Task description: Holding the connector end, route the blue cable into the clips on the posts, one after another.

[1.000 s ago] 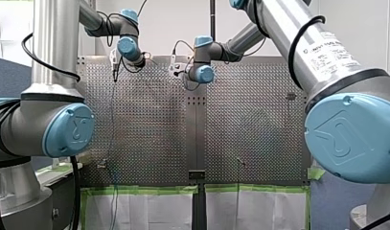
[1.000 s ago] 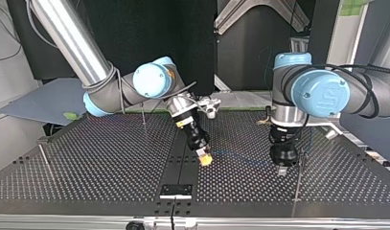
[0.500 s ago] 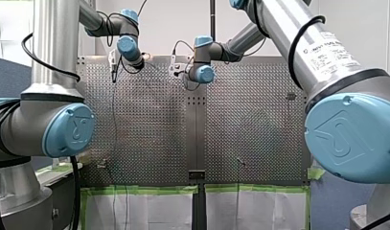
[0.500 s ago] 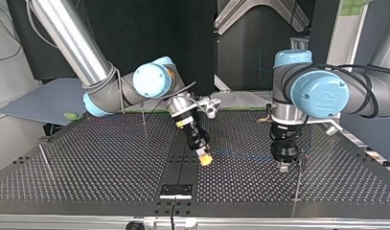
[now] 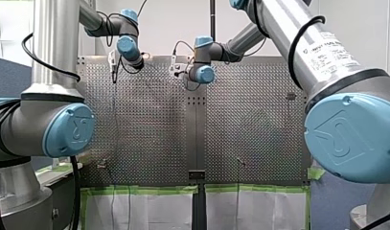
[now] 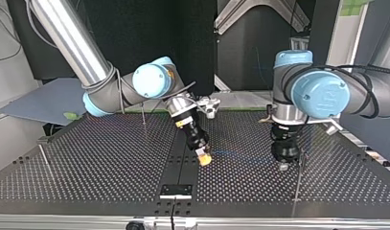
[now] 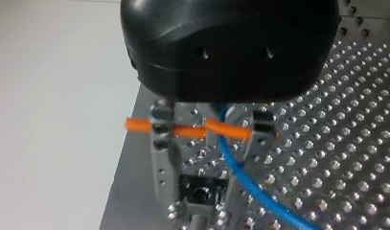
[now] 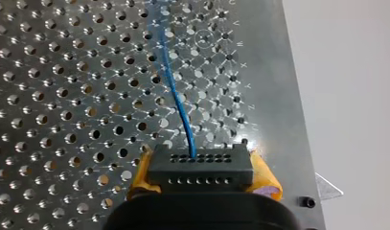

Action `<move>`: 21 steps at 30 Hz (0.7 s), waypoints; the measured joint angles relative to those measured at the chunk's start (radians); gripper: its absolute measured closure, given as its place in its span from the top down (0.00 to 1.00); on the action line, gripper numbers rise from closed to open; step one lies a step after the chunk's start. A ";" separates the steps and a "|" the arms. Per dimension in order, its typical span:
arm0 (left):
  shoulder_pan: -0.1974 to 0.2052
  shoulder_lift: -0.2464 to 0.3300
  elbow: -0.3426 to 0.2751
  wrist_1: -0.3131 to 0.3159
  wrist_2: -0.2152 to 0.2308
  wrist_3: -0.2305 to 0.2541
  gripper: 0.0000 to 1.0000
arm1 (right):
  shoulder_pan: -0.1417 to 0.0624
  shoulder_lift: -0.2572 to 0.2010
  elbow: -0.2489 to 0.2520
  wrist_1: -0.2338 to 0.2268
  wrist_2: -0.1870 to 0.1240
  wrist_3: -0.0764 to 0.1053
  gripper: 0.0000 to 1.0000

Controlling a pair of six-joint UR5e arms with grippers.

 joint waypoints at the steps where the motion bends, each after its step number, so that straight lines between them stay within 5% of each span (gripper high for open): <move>1: -0.002 0.000 0.000 -0.001 0.001 -0.003 0.00 | 0.000 0.000 0.001 0.003 0.000 -0.001 0.00; 21: -0.069 -0.023 -0.063 0.046 -0.049 -0.055 0.00 | -0.025 -0.001 0.067 0.030 0.067 -0.005 0.00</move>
